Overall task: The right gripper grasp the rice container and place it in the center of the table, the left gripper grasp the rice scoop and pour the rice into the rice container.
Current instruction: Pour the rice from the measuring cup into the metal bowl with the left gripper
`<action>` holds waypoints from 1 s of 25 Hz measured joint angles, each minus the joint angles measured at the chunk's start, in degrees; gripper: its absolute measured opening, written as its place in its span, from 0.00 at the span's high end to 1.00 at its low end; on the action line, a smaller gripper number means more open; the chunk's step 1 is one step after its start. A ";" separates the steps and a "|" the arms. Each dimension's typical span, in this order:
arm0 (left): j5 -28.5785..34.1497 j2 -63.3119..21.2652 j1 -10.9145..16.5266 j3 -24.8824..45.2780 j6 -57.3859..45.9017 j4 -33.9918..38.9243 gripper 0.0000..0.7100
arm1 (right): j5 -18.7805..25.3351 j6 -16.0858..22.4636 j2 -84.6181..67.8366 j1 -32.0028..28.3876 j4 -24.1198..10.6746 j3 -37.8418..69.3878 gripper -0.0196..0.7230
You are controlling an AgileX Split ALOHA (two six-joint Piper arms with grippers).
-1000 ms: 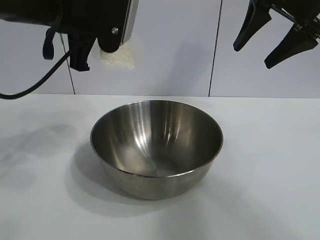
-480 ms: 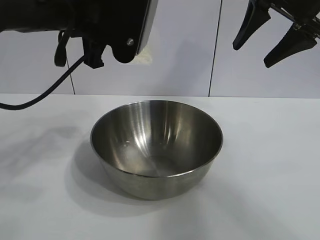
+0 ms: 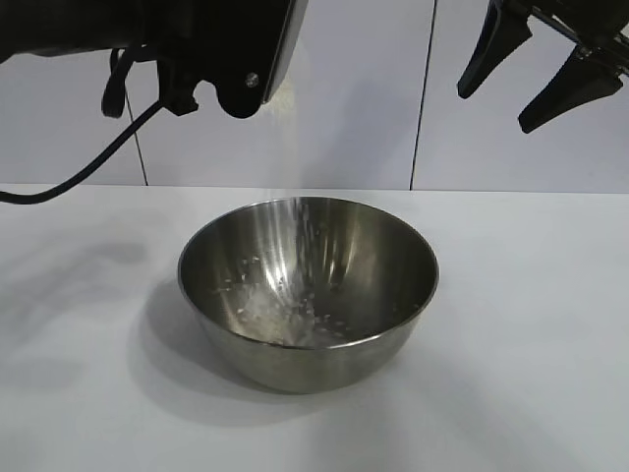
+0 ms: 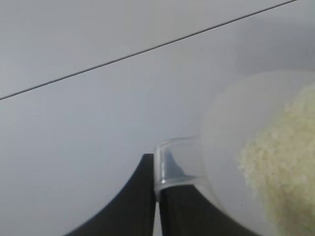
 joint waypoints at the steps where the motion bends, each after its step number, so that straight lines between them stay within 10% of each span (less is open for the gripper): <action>1: -0.19 0.00 0.00 0.00 0.39 0.00 0.99 | 0.00 0.00 0.00 0.00 0.00 0.00 0.37; 25: -4.13 0.00 0.00 0.00 8.45 0.00 0.99 | 0.11 0.00 0.00 0.00 0.14 0.00 0.37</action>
